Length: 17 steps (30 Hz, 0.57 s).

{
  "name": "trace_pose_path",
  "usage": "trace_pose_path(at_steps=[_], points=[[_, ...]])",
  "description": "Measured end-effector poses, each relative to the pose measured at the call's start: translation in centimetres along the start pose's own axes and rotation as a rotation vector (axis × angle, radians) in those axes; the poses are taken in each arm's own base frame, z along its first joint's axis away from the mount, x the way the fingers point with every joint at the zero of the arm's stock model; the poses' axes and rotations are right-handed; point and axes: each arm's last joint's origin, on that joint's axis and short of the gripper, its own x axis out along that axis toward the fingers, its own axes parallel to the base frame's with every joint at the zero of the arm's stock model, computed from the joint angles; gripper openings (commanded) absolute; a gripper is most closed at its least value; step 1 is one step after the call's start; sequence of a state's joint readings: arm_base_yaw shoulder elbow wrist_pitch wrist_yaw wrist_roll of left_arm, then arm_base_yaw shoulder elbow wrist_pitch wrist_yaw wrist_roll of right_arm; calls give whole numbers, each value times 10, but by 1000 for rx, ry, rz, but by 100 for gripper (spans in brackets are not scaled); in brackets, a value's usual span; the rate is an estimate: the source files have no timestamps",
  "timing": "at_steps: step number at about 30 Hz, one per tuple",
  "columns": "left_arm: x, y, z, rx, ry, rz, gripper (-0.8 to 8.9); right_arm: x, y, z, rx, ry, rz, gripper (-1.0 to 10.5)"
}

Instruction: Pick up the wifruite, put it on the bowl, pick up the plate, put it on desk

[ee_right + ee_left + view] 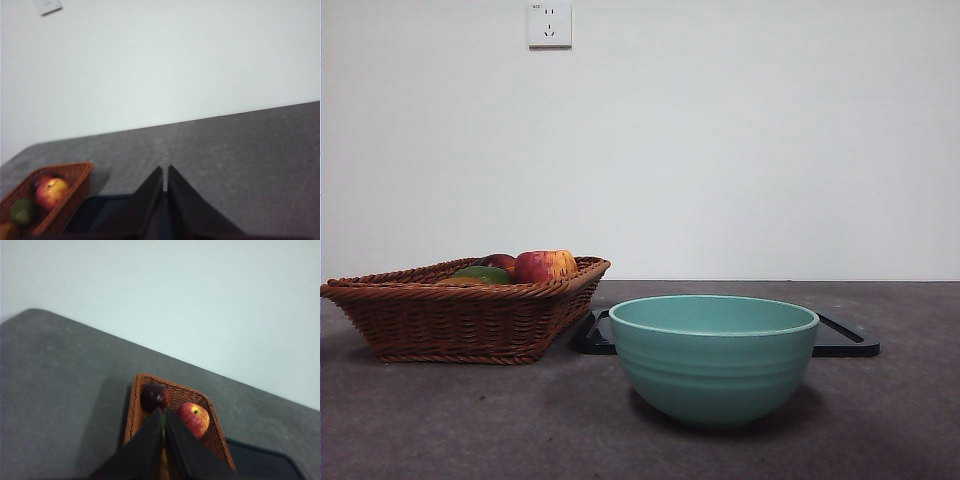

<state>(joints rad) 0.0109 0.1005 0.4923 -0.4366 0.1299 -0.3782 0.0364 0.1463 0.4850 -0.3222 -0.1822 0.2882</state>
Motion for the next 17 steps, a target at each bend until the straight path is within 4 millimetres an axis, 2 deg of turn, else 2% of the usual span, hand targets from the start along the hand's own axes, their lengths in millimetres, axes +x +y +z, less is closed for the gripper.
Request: trace_pose_path(at_steps=[5,10,13,17], points=[[-4,-12,24,75,103,-32,10,4,12,34,-55,116,56,5],[9,-19,36,117,299,-111,10,17,20,59,-82,307,123,5],[20,-21,39,126,425,-175,10,27,23,69,-86,429,169,5],[34,-23,41,122,574,-270,10,40,24,72,-91,586,223,6]])
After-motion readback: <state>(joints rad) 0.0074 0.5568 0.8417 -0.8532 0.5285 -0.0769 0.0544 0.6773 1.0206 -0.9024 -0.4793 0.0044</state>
